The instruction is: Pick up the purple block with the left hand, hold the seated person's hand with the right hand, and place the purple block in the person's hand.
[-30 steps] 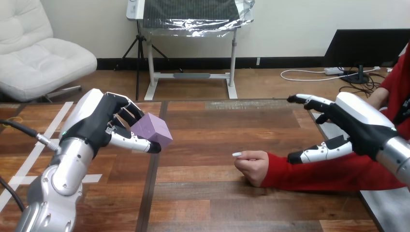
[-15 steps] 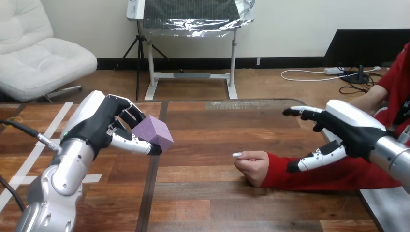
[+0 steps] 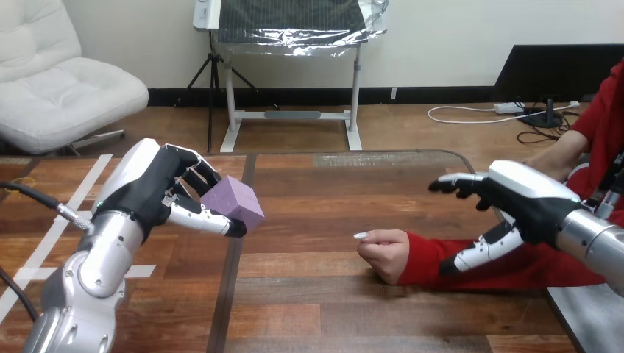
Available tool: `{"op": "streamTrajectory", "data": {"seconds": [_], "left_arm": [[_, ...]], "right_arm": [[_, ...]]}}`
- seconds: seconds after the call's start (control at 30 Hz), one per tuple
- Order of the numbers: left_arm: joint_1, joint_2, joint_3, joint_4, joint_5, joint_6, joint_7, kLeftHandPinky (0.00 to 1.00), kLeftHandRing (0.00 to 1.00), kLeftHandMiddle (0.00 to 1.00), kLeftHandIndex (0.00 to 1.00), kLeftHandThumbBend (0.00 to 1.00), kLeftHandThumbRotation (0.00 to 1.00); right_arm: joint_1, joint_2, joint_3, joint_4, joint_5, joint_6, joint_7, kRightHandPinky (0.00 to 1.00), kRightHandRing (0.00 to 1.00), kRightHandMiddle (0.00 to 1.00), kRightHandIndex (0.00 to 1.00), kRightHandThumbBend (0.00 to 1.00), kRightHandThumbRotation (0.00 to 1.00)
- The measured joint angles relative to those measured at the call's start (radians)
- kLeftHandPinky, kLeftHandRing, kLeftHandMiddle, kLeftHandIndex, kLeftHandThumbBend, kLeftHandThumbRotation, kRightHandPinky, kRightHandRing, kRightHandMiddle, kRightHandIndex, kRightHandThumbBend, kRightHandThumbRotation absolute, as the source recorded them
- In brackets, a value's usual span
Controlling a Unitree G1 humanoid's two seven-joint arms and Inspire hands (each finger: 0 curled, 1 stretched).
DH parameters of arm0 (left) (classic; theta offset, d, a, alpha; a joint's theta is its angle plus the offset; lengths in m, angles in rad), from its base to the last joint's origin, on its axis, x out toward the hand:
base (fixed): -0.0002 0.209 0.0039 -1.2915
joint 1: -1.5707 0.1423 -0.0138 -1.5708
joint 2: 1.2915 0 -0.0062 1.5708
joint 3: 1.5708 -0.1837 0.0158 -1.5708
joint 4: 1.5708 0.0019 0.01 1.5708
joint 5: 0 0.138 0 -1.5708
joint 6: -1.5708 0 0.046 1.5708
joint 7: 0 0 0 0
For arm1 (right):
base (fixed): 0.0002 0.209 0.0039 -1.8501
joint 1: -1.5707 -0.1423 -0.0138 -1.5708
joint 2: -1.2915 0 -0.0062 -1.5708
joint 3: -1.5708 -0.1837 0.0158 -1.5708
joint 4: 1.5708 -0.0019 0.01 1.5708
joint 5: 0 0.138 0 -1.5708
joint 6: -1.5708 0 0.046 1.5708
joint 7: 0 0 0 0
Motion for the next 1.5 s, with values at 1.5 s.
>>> {"op": "streamTrajectory", "data": {"seconds": [1.5], "left_arm": [[-0.001, 0.0, 0.0, 0.0, -0.001, 0.002, -0.004, 0.27, 0.33, 0.39, 0.41, 0.81, 0.0]], "right_arm": [[-0.105, 0.019, 0.204, 0.174, -0.162, 0.064, -0.063, 0.69, 0.78, 0.8, 0.79, 1.0, 0.23]]}}
